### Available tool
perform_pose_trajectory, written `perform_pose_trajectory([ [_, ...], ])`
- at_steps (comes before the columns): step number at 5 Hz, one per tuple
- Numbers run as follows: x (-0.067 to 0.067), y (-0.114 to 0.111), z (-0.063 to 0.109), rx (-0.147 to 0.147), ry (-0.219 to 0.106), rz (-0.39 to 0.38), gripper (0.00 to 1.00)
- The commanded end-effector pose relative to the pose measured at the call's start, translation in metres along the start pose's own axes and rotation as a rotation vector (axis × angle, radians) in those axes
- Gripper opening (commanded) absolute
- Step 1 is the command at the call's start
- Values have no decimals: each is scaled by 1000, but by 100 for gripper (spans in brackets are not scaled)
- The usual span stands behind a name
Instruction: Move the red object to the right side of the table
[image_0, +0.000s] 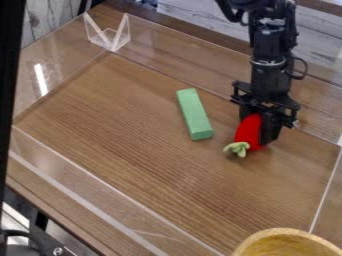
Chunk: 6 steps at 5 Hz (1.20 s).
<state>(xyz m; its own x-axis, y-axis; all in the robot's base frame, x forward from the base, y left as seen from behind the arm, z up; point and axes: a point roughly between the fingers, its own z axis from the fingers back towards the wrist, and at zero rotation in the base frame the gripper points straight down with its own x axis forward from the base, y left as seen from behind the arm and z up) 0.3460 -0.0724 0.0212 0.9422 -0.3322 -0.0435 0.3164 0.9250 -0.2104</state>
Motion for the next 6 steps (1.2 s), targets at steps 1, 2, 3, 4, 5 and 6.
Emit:
perform_pose_trajectory([
  [1, 15, -9, 14, 18, -77, -16, 0],
  [2, 18, -21, 15, 20, -94, -13, 0],
  [3, 21, -33, 14, 21, -109, -14, 0],
  [4, 16, -33, 12, 26, -117, -4, 100],
  [5, 11, -29, 11, 34, -123, 26, 100],
  [6, 10, -41, 6, 42, -113, -15, 100],
])
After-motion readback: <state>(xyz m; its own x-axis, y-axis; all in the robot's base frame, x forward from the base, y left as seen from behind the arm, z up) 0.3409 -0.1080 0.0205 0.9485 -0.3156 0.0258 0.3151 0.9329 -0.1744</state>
